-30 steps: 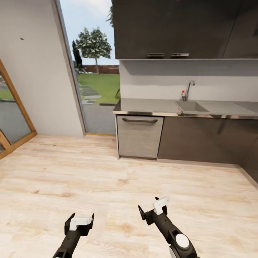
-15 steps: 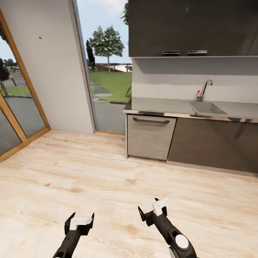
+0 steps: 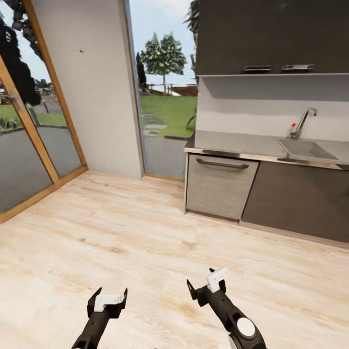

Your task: Put the three can of soda from the living room inside the tash can in the kitchen.

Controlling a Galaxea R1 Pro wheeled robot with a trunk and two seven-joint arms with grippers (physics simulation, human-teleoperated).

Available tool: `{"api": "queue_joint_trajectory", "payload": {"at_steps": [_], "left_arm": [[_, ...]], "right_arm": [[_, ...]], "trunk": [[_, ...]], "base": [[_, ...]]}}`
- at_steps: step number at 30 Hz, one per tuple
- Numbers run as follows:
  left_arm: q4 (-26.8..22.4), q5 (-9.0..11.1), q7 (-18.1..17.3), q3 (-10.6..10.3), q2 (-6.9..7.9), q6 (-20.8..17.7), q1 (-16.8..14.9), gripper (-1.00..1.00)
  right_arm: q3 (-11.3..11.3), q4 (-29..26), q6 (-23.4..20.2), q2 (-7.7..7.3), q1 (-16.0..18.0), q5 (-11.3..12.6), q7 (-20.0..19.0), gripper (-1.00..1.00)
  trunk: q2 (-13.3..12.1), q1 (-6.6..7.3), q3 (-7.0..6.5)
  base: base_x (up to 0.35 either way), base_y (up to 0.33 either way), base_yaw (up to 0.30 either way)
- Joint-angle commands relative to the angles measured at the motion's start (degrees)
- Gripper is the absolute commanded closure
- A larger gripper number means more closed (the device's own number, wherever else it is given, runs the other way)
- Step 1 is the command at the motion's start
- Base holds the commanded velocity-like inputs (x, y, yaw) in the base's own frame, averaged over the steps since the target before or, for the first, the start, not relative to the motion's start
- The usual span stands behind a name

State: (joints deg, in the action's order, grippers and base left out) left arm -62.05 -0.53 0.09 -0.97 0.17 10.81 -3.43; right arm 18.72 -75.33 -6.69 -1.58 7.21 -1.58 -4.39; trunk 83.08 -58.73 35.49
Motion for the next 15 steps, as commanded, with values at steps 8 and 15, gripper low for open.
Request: {"api": "queue_joint_trajectory", "payload": {"at_steps": [8,15], "left_arm": [[0.0,0.0,0.0,0.0,0.0,0.0,0.0,-1.0],[0.0,0.0,0.0,0.0,0.0,0.0,0.0,-1.0]], "right_arm": [[0.0,0.0,0.0,0.02,0.0,0.0,0.0,-1.0],[0.0,0.1,0.0,0.01,0.0,-0.1,0.0,-1.0]], "trunk": [[0.0,0.0,0.22],[0.0,0.0,0.42]], "base": [[0.0,0.0,0.225],[0.0,0.0,0.225]]}}
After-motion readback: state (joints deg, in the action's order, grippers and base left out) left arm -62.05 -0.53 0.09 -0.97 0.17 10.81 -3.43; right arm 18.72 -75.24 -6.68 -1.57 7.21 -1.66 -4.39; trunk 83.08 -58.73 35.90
